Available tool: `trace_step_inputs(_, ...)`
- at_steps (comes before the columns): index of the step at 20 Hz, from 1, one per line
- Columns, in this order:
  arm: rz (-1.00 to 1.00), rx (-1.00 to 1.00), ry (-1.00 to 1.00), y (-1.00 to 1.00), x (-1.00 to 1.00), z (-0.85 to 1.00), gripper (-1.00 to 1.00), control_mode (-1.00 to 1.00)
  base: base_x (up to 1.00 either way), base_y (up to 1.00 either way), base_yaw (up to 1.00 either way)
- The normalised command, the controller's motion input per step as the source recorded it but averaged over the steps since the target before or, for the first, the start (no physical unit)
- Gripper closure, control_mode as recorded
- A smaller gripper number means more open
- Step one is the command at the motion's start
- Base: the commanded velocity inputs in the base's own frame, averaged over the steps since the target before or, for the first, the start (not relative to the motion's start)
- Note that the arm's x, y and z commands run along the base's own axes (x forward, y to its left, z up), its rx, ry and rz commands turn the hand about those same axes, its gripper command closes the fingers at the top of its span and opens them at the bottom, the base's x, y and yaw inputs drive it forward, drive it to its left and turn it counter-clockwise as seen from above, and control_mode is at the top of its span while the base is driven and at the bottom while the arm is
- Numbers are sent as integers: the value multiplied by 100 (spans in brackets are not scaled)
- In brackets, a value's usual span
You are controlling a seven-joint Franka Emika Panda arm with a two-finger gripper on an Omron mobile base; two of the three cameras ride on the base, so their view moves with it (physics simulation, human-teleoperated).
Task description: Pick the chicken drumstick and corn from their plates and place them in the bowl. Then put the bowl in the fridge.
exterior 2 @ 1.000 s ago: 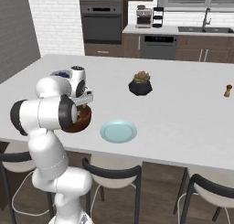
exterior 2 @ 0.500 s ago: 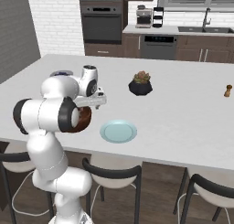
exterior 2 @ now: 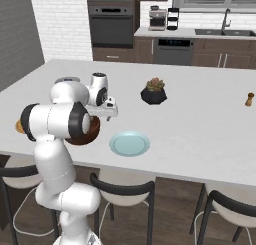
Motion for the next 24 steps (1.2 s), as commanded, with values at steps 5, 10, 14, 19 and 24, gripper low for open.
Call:
trace_step_inputs(5,-17,0,2,2,-2,-33,-100,-100,0,0,0)
trace_step_inputs(10,-9,0,1,15,-1,-41,-100,-100,0,0,0)
trace_step_inputs(14,-4,0,0,7,5,-38,-100,-100,0,0,0)
trace_step_inputs(19,0,0,0,0,13,-28,-100,-100,0,0,0)
trace_step_inputs(24,0,0,0,10,-8,-26,100,-100,0,0,0)
